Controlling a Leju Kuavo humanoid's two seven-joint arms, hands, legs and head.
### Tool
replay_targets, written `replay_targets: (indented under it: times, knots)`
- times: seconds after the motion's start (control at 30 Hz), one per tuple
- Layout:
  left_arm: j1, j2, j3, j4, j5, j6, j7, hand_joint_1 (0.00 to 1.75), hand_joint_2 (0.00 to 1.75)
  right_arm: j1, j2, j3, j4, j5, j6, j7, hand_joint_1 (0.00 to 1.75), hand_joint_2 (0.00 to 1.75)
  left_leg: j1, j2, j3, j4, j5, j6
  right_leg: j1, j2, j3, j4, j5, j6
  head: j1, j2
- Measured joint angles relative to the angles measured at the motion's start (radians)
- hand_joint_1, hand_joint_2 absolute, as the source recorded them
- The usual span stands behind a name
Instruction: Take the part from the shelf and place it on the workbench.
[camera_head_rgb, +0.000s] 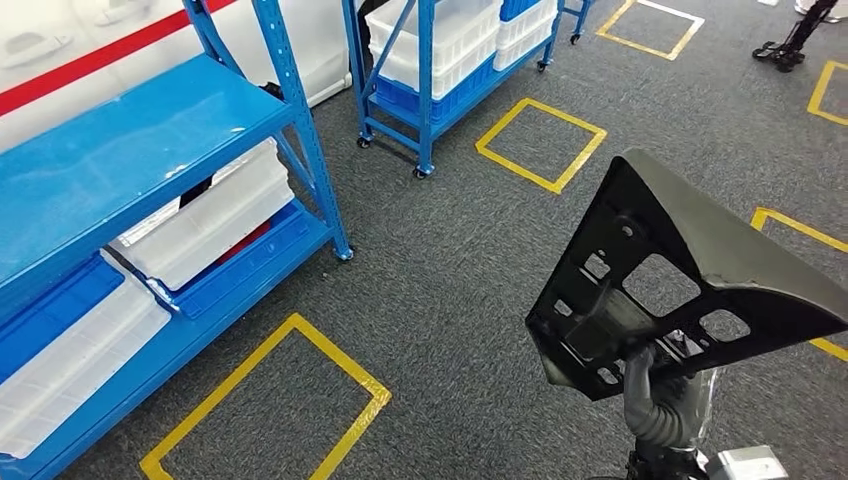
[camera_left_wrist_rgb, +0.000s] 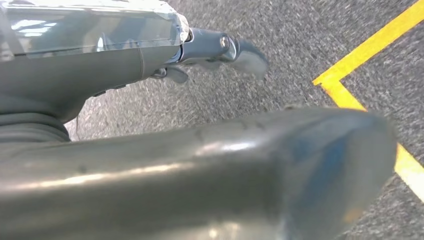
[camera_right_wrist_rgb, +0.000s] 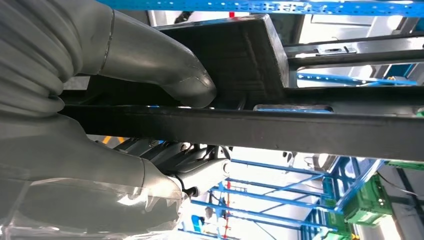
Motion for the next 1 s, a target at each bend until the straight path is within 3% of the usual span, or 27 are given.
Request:
replay_targets:
  times: [0.03,0.07,0.13,0.2,0.23,0.27,0.3,0.37,0.4,0.47,0.53,0.57,0.6,0.67,0.73,0.77,0.83,0.9,0.97,1.0]
  knots:
    - [-0.001,-0.004,0.001,0.0,0.001,0.009,0.004,0.0,0.0,-0.007,0.0,0.008,0.012,-0.003,-0.002,0.0,1.75,1.75,0.004,-0.008,-0.003,0.005,-0.005,-0.007,0.0,0.009,-0.006,-0.002,0.007,-0.01,0.0,0.0]
    - [-0.002,-0.008,0.003,0.0,0.001,0.018,0.007,0.0,0.0,-0.016,-0.001,0.017,0.023,-0.006,-0.004,-0.001,1.75,1.75,0.007,-0.031,-0.01,0.023,-0.024,-0.014,0.0,0.019,-0.014,-0.004,0.017,-0.02,0.0,0.0]
    - [-0.001,-0.012,0.008,0.0,0.003,0.038,0.014,0.0,0.0,-0.037,-0.002,0.039,0.047,-0.014,-0.008,-0.001,1.75,1.75,0.011,-0.099,-0.041,0.111,-0.105,-0.022,0.0,0.042,-0.036,-0.005,0.037,-0.036,0.0,0.0]
    - [0.0,-0.016,0.014,0.0,0.005,0.057,0.017,0.0,0.0,-0.058,-0.002,0.063,0.072,-0.023,-0.014,-0.002,1.75,1.75,0.011,-0.129,-0.077,0.235,-0.179,-0.021,0.005,0.07,-0.062,-0.004,0.055,-0.042,0.0,0.0]
    - [-0.001,-0.017,0.016,0.0,0.007,0.066,0.017,0.0,0.0,-0.065,-0.002,0.074,0.085,-0.028,-0.017,-0.003,1.75,1.75,0.011,-0.132,-0.082,0.271,-0.187,-0.017,0.008,0.085,-0.074,-0.004,0.064,-0.043,0.0,0.0]
    - [-0.001,-0.018,0.018,0.0,0.008,0.074,0.018,0.0,0.0,-0.071,-0.003,0.083,0.096,-0.031,-0.02,-0.003,1.75,1.75,0.01,-0.133,-0.071,0.272,-0.174,-0.012,0.011,0.1,-0.085,-0.003,0.073,-0.043,0.0,0.0]
    - [-0.001,-0.019,0.019,0.0,0.01,0.081,0.019,0.0,0.0,-0.076,-0.003,0.091,0.107,-0.034,-0.022,-0.003,1.75,1.75,0.009,-0.138,-0.042,0.234,-0.146,-0.005,0.012,0.114,-0.094,-0.003,0.081,-0.041,0.0,0.0]
    - [-0.002,-0.02,0.02,0.0,0.013,0.093,0.022,0.0,0.0,-0.088,-0.004,0.106,0.126,-0.039,-0.026,-0.004,1.75,1.75,0.005,-0.173,0.047,0.09,-0.096,0.012,0.014,0.141,-0.108,-0.002,0.097,-0.036,0.0,0.0]
    - [-0.002,-0.021,0.021,0.0,0.013,0.099,0.025,0.0,0.0,-0.095,-0.004,0.114,0.135,-0.043,-0.028,-0.004,1.75,1.75,0.004,-0.194,0.083,0.027,-0.085,0.016,0.013,0.151,-0.113,-0.002,0.105,-0.032,0.0,0.0]
    - [-0.003,-0.023,0.021,0.0,0.011,0.113,0.032,0.0,0.0,-0.109,-0.005,0.132,0.152,-0.052,-0.032,-0.004,1.75,1.75,0.0,-0.212,0.111,-0.031,-0.086,0.019,0.009,0.171,-0.12,-0.004,0.12,-0.02,0.0,0.0]
    - [-0.005,-0.028,0.022,0.0,0.007,0.127,0.043,0.0,0.0,-0.119,-0.008,0.149,0.168,-0.061,-0.036,-0.004,1.75,1.75,-0.001,-0.19,0.109,-0.044,-0.072,0.024,0.008,0.184,-0.125,-0.008,0.131,-0.006,0.0,0.0]
    - [-0.005,-0.03,0.022,0.0,0.004,0.133,0.049,0.0,0.0,-0.125,-0.01,0.157,0.175,-0.064,-0.037,-0.005,1.75,1.75,0.001,-0.177,0.109,-0.051,-0.062,0.029,0.01,0.169,-0.133,0.003,0.122,-0.002,0.0,0.0]
    - [-0.005,-0.032,0.022,0.0,0.002,0.139,0.054,0.0,0.0,-0.133,-0.013,0.166,0.183,-0.067,-0.038,-0.005,1.75,1.75,0.002,-0.162,0.106,-0.059,-0.052,0.034,0.012,0.144,-0.148,0.033,0.098,0.002,0.001,0.0]
    - [-0.002,-0.033,0.022,0.0,-0.002,0.148,0.062,0.0,0.0,-0.149,-0.016,0.183,0.2,-0.071,-0.039,-0.005,1.75,1.75,0.001,-0.131,0.094,-0.063,-0.04,0.04,0.009,0.088,-0.197,0.151,0.021,0.009,0.001,0.0]
    - [0.001,-0.034,0.022,0.0,-0.005,0.153,0.067,0.0,0.0,-0.157,-0.019,0.198,0.218,-0.076,-0.039,-0.004,1.75,1.75,0.0,-0.099,0.08,-0.057,-0.036,0.04,0.002,0.07,-0.231,0.259,-0.029,0.018,0.001,0.0]
    - [0.002,-0.034,0.022,0.0,-0.005,0.155,0.068,0.0,0.0,-0.157,-0.02,0.203,0.226,-0.079,-0.04,-0.004,1.75,1.75,0.0,-0.085,0.074,-0.052,-0.035,0.039,-0.002,0.065,-0.223,0.267,-0.028,0.023,0.001,0.0]
    - [0.002,-0.035,0.022,0.0,-0.005,0.156,0.07,0.0,0.0,-0.161,-0.023,0.213,0.239,-0.082,-0.04,-0.004,1.75,1.75,0.001,-0.059,0.063,-0.04,-0.038,0.035,-0.008,0.041,-0.15,0.172,0.013,0.029,0.001,0.0]
    - [0.002,-0.036,0.022,0.0,-0.004,0.156,0.069,0.0,0.0,-0.172,-0.024,0.222,0.249,-0.083,-0.041,-0.004,1.75,1.75,-0.003,-0.037,0.058,-0.026,-0.045,0.024,-0.004,-0.01,-0.071,0.047,0.039,0.022,0.001,0.0]
    - [0.003,-0.037,0.022,0.0,-0.002,0.155,0.065,0.0,0.0,-0.183,-0.025,0.231,0.257,-0.084,-0.042,-0.004,1.75,1.75,-0.007,-0.017,0.057,-0.018,-0.05,0.014,0.006,-0.029,-0.052,0.005,0.037,0.008,0.001,0.0]
    - [0.003,-0.037,0.022,0.0,0.001,0.154,0.062,0.0,0.0,-0.185,-0.025,0.235,0.26,-0.084,-0.043,-0.004,1.75,1.75,-0.007,-0.006,0.058,-0.017,-0.051,0.009,0.008,-0.016,-0.055,0.004,0.041,0.0,0.001,0.0]
